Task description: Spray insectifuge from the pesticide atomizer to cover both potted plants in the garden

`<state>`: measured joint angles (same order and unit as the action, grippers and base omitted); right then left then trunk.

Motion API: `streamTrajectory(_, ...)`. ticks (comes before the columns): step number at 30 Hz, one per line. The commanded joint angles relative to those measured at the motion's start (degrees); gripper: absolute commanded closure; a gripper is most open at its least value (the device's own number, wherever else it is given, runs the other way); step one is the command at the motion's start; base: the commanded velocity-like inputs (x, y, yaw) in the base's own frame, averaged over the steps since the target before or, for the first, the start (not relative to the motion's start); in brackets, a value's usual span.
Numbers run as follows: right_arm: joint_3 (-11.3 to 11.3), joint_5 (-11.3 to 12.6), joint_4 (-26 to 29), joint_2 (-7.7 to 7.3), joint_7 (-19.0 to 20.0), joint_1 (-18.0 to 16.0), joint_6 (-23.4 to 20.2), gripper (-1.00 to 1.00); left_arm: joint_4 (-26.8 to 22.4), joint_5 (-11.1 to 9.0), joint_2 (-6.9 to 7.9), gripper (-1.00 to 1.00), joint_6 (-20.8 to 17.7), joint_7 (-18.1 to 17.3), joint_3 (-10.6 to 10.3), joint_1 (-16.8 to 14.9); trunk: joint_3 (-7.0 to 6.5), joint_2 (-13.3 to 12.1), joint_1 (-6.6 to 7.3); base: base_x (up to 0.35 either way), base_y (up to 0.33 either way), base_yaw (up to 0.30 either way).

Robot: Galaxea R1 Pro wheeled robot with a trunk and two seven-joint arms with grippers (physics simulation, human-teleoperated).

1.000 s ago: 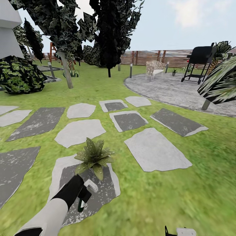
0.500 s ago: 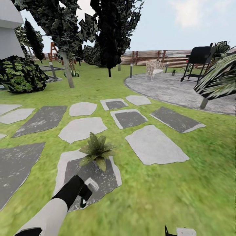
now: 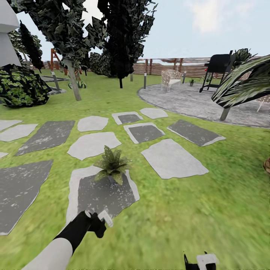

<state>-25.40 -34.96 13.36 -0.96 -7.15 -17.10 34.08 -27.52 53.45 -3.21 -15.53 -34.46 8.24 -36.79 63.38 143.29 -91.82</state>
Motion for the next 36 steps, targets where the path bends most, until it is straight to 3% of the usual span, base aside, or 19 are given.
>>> streamTrajectory(1, 1.3, -1.5, 1.4, 0.00, -0.3, 0.0, 0.2, -1.00, -0.2, 0.3, 0.00, 1.00, -0.2, -0.5, 0.5, 0.0, 0.05, 0.0, 0.02, -0.023, 0.009, -0.002)
streamTrajectory(2, 3.5, -2.7, 3.8, 0.01, 0.1, 0.0, 0.1, -1.00, -0.2, 0.3, 0.17, 1.00, 0.1, -0.5, 0.5, 0.0, 0.05, 0.0, 0.02, -0.012, 0.005, -0.001)
streamTrajectory(3, 5.9, -4.0, 7.1, 0.01, 3.2, 0.0, -0.1, -1.00, -0.2, 0.4, 1.07, 1.00, 1.2, -0.6, 0.4, 0.0, 0.05, 0.0, 0.02, -0.005, 0.002, 0.000)
streamTrajectory(5, 7.2, -4.9, 11.0, -0.04, 12.3, -0.1, -2.8, -1.00, -0.1, 0.3, 3.32, 1.00, 4.0, -1.0, 0.2, 0.0, 0.05, 0.0, 0.02, -0.002, 0.001, 0.000)
streamTrajectory(8, 7.6, -5.1, 16.5, -0.39, 23.5, -0.6, -8.5, -1.00, -0.1, 0.5, 5.35, 1.00, 7.1, -4.2, 0.1, -0.1, 0.05, 0.0, 0.02, 0.000, 0.000, 0.000)
streamTrajectory(10, 7.8, -5.1, 21.0, -0.50, 32.5, -1.4, -11.6, -1.00, -0.2, 0.9, 6.69, 1.00, 9.0, -9.7, -0.1, -0.4, 0.05, 0.0, 0.02, 0.000, 0.000, 0.000)
streamTrajectory(13, 7.9, -5.1, 23.8, -0.53, 43.6, -3.1, -12.9, -1.00, -0.4, 1.2, 7.12, 1.00, 10.1, -14.6, -0.2, -0.7, 0.05, 0.0, 0.02, 0.000, 0.000, 0.000)
streamTrajectory(17, 8.1, -5.1, 24.3, -0.44, 52.0, -5.1, -13.3, -1.00, -0.3, 1.3, 7.03, 1.00, 10.3, -18.4, -2.5, -0.8, 0.05, 0.0, 0.02, 0.000, 0.000, 0.000)
streamTrajectory(19, 8.7, -4.8, 24.2, -0.11, 53.6, -5.6, -13.6, -1.00, -0.5, 1.6, 6.89, 1.00, 10.6, -19.2, -3.6, -0.9, 0.05, 0.0, 0.02, 0.000, 0.000, 0.000)
streamTrajectory(23, 7.9, -4.9, 24.7, 1.19, 53.1, -6.5, -13.4, -1.00, -0.8, 2.9, 7.91, 1.00, 10.0, -20.2, -3.1, -1.3, 0.05, 0.0, 0.02, 0.000, 0.000, 0.000)
streamTrajectory(30, 7.8, -4.9, 24.8, 2.91, 53.1, -6.7, -13.4, -1.00, -0.7, 3.3, 7.84, 1.00, 12.1, -20.4, -4.5, -1.4, 0.05, 0.0, 0.02, 0.000, 0.000, 0.000)
streamTrajectory(36, 8.8, -5.2, 24.8, 3.37, 53.4, -6.7, -13.4, -1.00, -0.3, 3.3, 5.88, 1.00, 13.7, -20.4, -6.3, -1.6, 0.05, 0.0, 0.02, 0.000, 0.000, 0.000)
